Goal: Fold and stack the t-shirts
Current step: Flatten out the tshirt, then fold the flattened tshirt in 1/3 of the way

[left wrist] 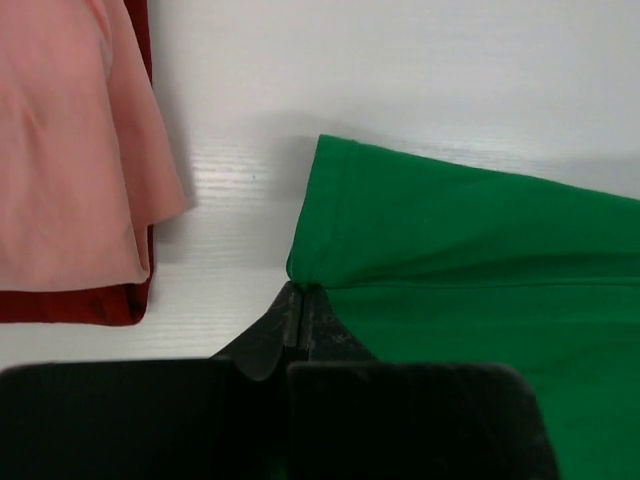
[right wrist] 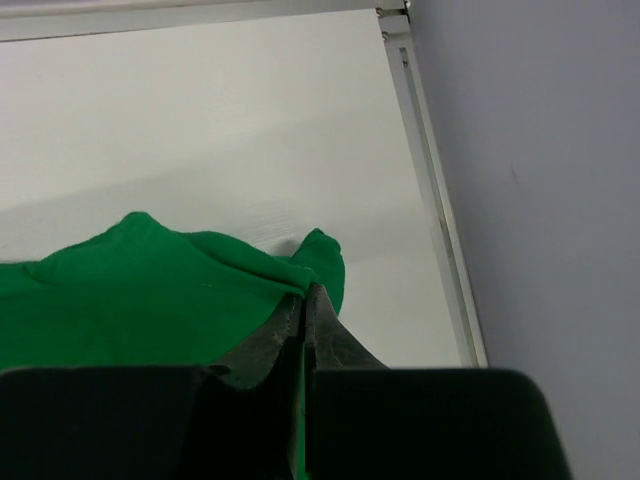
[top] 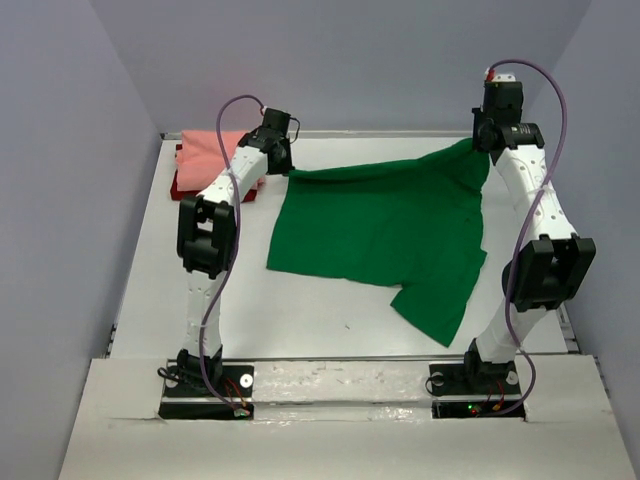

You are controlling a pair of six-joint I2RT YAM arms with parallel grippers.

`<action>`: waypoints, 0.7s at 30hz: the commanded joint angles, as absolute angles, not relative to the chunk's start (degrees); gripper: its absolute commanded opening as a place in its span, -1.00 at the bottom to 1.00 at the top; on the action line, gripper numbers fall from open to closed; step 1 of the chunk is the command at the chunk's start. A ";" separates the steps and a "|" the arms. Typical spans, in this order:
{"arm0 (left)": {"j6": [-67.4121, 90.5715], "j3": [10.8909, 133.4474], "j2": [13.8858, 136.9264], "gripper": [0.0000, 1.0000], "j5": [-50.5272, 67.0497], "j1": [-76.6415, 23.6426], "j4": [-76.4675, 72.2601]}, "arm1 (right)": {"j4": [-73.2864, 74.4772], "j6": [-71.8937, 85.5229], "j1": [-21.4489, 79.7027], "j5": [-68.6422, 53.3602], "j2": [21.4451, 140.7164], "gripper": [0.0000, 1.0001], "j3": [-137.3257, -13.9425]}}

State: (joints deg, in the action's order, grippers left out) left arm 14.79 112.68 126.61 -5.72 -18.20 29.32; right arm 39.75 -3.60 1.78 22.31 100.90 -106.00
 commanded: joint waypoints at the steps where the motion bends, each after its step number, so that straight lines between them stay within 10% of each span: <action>1: 13.71 116.19 126.83 -1.00 -4.04 -17.49 28.39 | 35.33 -4.04 -0.35 17.32 104.84 -1.00 -107.22; 21: 13.71 124.11 133.24 -1.00 -0.70 -17.31 30.59 | 37.53 -2.55 -2.55 15.03 111.63 -1.00 -110.05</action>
State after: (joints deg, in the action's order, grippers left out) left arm 14.44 122.74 134.52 -1.69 -17.52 30.02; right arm 38.52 -3.53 -1.93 15.55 115.42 -111.31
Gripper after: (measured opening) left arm 0.014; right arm 0.020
